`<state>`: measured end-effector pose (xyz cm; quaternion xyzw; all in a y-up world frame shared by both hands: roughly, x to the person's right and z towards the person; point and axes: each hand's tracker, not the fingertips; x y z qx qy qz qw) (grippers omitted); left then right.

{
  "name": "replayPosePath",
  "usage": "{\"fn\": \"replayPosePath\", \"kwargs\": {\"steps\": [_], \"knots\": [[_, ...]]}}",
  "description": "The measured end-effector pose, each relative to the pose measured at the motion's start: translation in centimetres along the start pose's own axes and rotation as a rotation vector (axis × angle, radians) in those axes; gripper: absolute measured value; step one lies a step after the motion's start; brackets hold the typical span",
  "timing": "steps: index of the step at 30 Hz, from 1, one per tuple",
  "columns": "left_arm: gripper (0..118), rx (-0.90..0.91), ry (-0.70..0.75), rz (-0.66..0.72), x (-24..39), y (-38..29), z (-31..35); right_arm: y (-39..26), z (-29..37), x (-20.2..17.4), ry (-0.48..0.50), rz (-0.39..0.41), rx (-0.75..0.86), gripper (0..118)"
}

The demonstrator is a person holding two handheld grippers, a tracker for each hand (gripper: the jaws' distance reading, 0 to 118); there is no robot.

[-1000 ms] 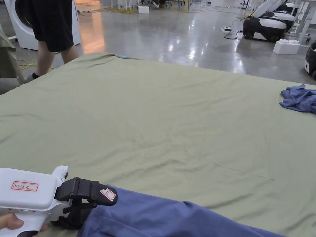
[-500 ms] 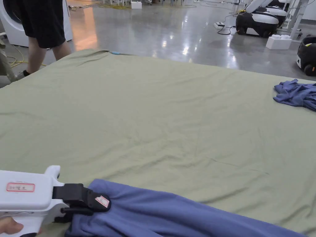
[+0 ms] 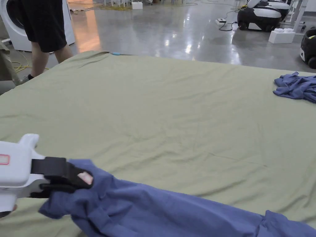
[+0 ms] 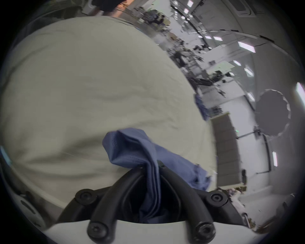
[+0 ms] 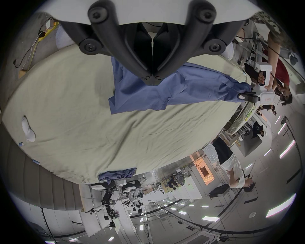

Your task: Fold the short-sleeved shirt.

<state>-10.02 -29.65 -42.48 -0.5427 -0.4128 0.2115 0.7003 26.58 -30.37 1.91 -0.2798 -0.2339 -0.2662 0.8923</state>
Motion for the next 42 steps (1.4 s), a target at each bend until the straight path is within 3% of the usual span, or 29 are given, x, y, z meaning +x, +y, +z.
{"fn": "replayPosePath", "kwargs": {"steps": [4, 7, 13, 15, 17, 18, 21, 23, 26, 27, 28, 29, 33, 42], "knots": [[6, -0.112, -0.096, -0.05, 4.2, -1.4, -6.1, -0.6, 0.0, 0.2, 0.03, -0.01, -0.015, 3], [6, -0.214, -0.115, -0.184, 7.0, -2.7, -11.2, -1.1, 0.5, 0.6, 0.041, -0.036, -0.015, 3], [7, -0.356, -0.11, -0.185, 7.2, -4.7, -19.4, -2.1, 1.9, 2.1, 0.041, -0.111, 0.008, 3], [27, -0.344, -0.101, -0.175, 6.9, -5.6, -20.3, -2.3, 2.0, 2.4, 0.029, -0.116, 0.003, 3], [86, -0.322, -0.174, -0.113, 6.6, -6.2, -19.9, -2.3, 2.0, 2.5, 0.013, -0.112, -0.008, 3], [95, -0.328, -0.237, -0.065, 6.4, -6.1, -19.4, -2.3, 1.9, 2.5, 0.012, -0.113, -0.009, 3], [95, -0.304, -0.35, 0.037, 6.5, -4.8, -16.3, -2.2, 1.6, 2.6, 0.033, -0.12, -0.013, 3], [93, -0.262, -0.34, -0.001, 6.4, -3.8, -14.1, -2.1, 1.1, 2.5, 0.053, -0.12, -0.013, 3], [63, -0.167, -0.184, -0.193, 7.5, -3.7, -11.6, -2.2, 0.2, 2.1, 0.071, -0.111, -0.027, 3], [63, -0.161, -0.091, -0.22, 7.6, -3.8, -11.7, -2.2, -0.1, 1.9, 0.078, -0.105, -0.035, 3], [8, -0.156, -0.004, -0.21, 7.4, -4.1, -12.5, -2.3, -0.3, 1.7, 0.088, -0.099, -0.044, 3], [0, -0.168, 0.022, -0.183, 7.0, -4.2, -13.3, -2.3, -0.4, 1.6, 0.095, -0.096, -0.049, 3], [0, -0.324, -0.096, -0.06, 6.1, -5.2, -17.6, -2.5, -0.4, 1.3, 0.113, -0.087, -0.056, 3], [0, -0.428, -0.101, -0.126, 8.0, -8.6, -23.5, -2.7, 0.4, 2.5, 0.058, -0.115, -0.049, 3]]}}
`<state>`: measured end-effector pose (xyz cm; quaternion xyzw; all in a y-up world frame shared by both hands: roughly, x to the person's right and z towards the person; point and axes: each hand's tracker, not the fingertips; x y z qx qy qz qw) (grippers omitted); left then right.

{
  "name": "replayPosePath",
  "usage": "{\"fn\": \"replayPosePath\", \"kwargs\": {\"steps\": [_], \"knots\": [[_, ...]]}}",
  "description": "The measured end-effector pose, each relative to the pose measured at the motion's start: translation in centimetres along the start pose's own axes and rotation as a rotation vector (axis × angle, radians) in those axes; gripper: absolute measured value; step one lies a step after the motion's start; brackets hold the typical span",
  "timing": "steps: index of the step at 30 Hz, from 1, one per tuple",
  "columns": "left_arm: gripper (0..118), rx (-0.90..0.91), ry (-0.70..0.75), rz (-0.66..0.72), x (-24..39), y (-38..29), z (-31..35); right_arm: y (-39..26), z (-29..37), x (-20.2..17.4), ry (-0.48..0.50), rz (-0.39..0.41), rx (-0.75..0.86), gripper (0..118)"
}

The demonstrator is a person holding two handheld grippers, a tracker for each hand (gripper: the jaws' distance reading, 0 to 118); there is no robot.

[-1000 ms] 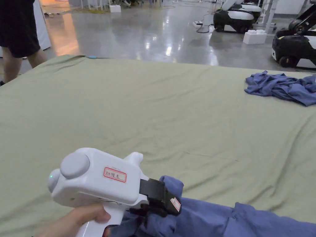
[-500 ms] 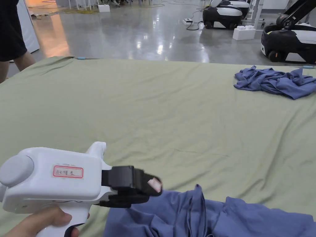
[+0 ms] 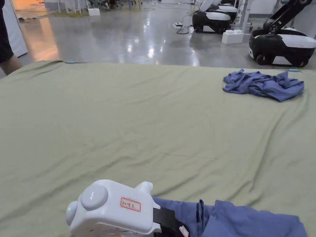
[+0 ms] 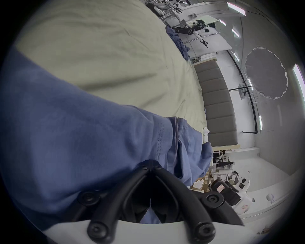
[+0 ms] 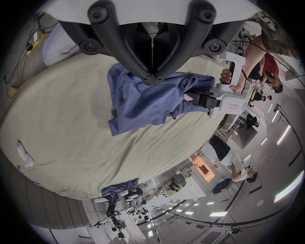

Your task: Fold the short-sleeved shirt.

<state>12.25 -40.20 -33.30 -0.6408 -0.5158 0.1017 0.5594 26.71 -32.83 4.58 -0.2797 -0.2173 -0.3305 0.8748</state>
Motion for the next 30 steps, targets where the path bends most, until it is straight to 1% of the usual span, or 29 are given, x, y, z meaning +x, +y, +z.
{"fn": "replayPosePath", "kwargs": {"steps": [2, 4, 6, 7, 8, 9, 10, 11, 12, 13, 14, 15, 17, 18, 19, 20, 21, 22, 23, 24, 25, 26, 27, 28, 29, 30], "knots": [[0, 0.02, -0.038, 0.014, 0.0, -0.1, 1.2, 0.0, -0.1, 0.2, -0.005, -0.008, -0.007, 3], [0, 0.048, -0.163, 0.008, -0.1, -0.6, 4.5, 0.1, -0.1, 0.2, -0.012, -0.01, -0.01, 3], [0, 0.144, -0.23, 0.008, -0.6, -1.2, 8.2, 0.2, -0.2, 0.2, -0.012, -0.009, -0.009, 3], [0, 0.2, -0.239, -0.006, -1.1, -1.4, 10.3, 0.3, -0.4, 0.1, -0.009, -0.011, -0.009, 3], [2, 0.249, -0.229, -0.024, -1.6, -1.6, 11.8, 0.4, -0.7, 0.1, -0.006, -0.014, -0.012, 3], [22, 0.311, -0.194, -0.045, -2.4, -1.7, 13.5, 0.4, -1.0, 0.0, -0.001, -0.013, -0.017, 3], [70, 0.368, -0.138, -0.055, -2.7, -2.2, 15.1, 0.5, -1.4, -0.2, 0.003, -0.01, -0.026, 3], [100, 0.409, -0.082, -0.046, -3.4, -2.3, 15.9, 0.5, -1.7, -0.4, 0.006, -0.003, -0.036, 3], [108, 0.437, -0.02, -0.024, -4.4, -2.3, 16.4, 0.4, -1.9, -0.8, 0.01, 0.013, -0.046, 3], [108, 0.44, 0.01, -0.007, -5.5, -2.4, 16.7, 0.3, -2.1, -1.1, 0.017, 0.027, -0.055, 3], [108, 0.443, -0.003, 0.002, -6.5, -2.1, 16.7, 0.3, -2.3, -1.4, 0.024, 0.037, -0.062, 3], [108, 0.407, -0.02, 0.014, -7.9, -1.9, 16.5, 0.2, -2.5, -1.7, 0.036, 0.046, -0.071, 3], [108, 0.298, -0.082, 0.084, -10.1, -1.7, 15.4, 0.1, -2.6, -2.3, 0.047, 0.06, -0.083, 3], [108, 0.239, -0.107, 0.131, -11.0, -1.5, 13.7, 0.1, -2.7, -2.6, 0.048, 0.071, -0.088, 3], [108, 0.198, -0.166, 0.147, -11.7, -1.5, 12.4, 0.1, -2.6, -3.0, 0.043, 0.084, -0.086, 3], [108, 0.235, -0.221, 0.12, -11.6, -1.7, 12.1, 0.1, -2.5, -3.3, 0.037, 0.099, -0.083, 3], [108, 0.286, -0.285, 0.055, -11.2, -1.5, 11.9, 0.2, -2.5, -3.5, 0.036, 0.11, -0.082, 3], [108, 0.239, -0.319, 0.04, -10.8, -0.8, 11.1, 0.3, -2.4, -3.7, 0.038, 0.112, -0.082, 3], [107, 0.209, -0.314, 0.059, -10.5, -0.3, 10.0, 0.3, -2.4, -3.8, 0.041, 0.112, -0.081, 3], [100, 0.215, -0.31, 0.089, -10.1, 0.0, 8.8, 0.4, -2.4, -4.0, 0.048, 0.111, -0.081, 3], [68, 0.217, -0.295, 0.101, -9.6, 0.1, 7.8, 0.4, -2.4, -4.1, 0.053, 0.111, -0.078, 3], [21, 0.201, -0.253, 0.12, -9.0, 0.3, 6.4, 0.4, -2.3, -4.2, 0.054, 0.111, -0.074, 3], [17, 0.163, -0.161, 0.134, -8.6, 0.2, 4.9, 0.3, -2.2, -4.2, 0.051, 0.109, -0.07, 3], [17, 0.176, -0.179, 0.134, -8.5, -0.2, 4.6, 0.3, -2.1, -4.2, 0.046, 0.104, -0.065, 3], [17, 0.21, -0.237, 0.135, -8.5, -0.3, 5.9, 0.3, -2.0, -4.1, 0.043, 0.101, -0.063, 3], [17, 0.203, -0.266, 0.171, -9.5, 0.2, 6.6, 0.2, -1.8, -4.0, 0.039, 0.097, -0.061, 3]]}}
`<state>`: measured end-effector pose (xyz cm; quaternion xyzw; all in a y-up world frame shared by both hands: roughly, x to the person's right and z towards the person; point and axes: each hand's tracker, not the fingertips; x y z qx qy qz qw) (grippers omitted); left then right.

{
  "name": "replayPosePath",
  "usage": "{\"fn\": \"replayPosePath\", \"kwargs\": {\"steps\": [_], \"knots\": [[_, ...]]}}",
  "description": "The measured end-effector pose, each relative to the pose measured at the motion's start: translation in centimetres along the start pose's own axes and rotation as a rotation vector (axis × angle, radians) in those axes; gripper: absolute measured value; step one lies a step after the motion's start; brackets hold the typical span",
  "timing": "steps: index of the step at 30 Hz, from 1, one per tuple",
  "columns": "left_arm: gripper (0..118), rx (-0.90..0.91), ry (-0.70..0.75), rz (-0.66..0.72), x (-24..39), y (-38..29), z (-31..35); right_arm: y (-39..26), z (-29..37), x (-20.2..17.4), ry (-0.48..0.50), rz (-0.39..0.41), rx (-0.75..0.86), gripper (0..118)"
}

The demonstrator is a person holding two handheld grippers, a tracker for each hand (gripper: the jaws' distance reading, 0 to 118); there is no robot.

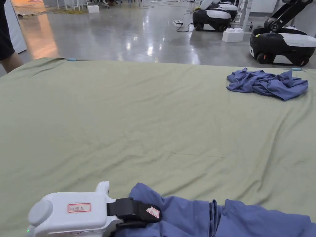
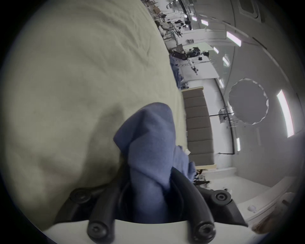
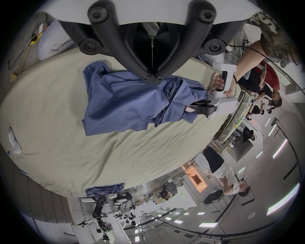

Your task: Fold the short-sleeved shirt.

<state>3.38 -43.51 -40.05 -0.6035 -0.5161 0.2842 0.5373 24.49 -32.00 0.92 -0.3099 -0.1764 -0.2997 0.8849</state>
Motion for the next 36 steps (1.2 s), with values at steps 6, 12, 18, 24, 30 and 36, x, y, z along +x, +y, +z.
{"fn": "replayPosePath", "kwargs": {"steps": [6, 12, 18, 24, 30, 36], "knots": [[17, 0.14, -0.005, 0.037, 1.0, -1.2, 8.6, 0.1, 0.5, 1.1, -0.035, -0.024, 0.016, 3], [17, 0.219, 0.205, 0.033, 3.1, -0.7, 15.4, 0.1, 0.2, 1.2, -0.008, -0.025, 0.016, 3], [17, 0.133, 0.092, -0.062, 8.8, -1.2, 10.9, -0.2, -0.2, 0.9, 0.019, -0.013, -0.001, 3], [17, -0.032, 0.083, -0.148, 12.2, -1.1, -1.5, -0.8, 1.0, 2.0, -0.003, -0.047, 0.012, 3], [29, -0.193, 0.194, -0.15, 11.0, -2.1, -10.3, -1.2, 3.3, 4.3, -0.061, -0.122, 0.062, 3], [95, -0.11, -0.114, 0.044, 12.5, -2.5, -7.2, -1.2, 3.5, 5.5, -0.091, -0.141, 0.067, 3]]}}
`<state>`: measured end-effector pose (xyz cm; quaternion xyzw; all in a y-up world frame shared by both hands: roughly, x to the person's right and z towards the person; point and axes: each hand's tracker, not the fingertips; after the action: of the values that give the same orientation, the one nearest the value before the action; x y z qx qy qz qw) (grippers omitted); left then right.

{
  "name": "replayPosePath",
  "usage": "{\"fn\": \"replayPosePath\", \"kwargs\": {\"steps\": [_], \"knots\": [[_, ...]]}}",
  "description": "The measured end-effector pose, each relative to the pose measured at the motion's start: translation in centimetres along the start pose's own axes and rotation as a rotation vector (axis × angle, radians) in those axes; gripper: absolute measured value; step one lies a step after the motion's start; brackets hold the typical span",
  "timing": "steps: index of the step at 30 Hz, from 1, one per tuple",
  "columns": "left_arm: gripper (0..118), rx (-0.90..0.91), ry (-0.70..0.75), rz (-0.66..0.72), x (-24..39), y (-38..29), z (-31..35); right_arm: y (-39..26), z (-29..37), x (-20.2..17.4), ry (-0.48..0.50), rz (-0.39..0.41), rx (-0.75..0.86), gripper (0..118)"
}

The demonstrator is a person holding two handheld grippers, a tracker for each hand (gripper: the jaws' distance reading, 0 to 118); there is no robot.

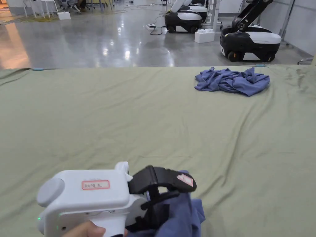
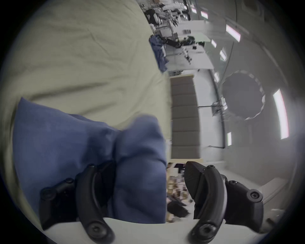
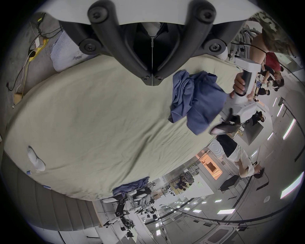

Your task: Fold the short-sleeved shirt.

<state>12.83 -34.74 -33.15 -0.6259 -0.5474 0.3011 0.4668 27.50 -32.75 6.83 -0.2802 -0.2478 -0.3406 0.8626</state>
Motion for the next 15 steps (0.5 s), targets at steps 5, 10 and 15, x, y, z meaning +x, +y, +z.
{"fn": "replayPosePath", "kwargs": {"steps": [5, 10, 15], "knots": [[72, 0.036, 0.083, -0.194, 1.2, 0.6, 3.8, -0.2, -1.1, -0.4, 0.029, 0.011, -0.02, 3], [9, -0.021, 0.326, -0.24, -0.5, -0.5, 1.8, -0.4, -1.8, -0.9, 0.058, 0.033, -0.052, 3], [9, -0.168, 0.196, -0.178, -1.4, -1.9, -4.1, -0.4, -1.7, -1.0, 0.057, 0.03, -0.048, 3]]}}
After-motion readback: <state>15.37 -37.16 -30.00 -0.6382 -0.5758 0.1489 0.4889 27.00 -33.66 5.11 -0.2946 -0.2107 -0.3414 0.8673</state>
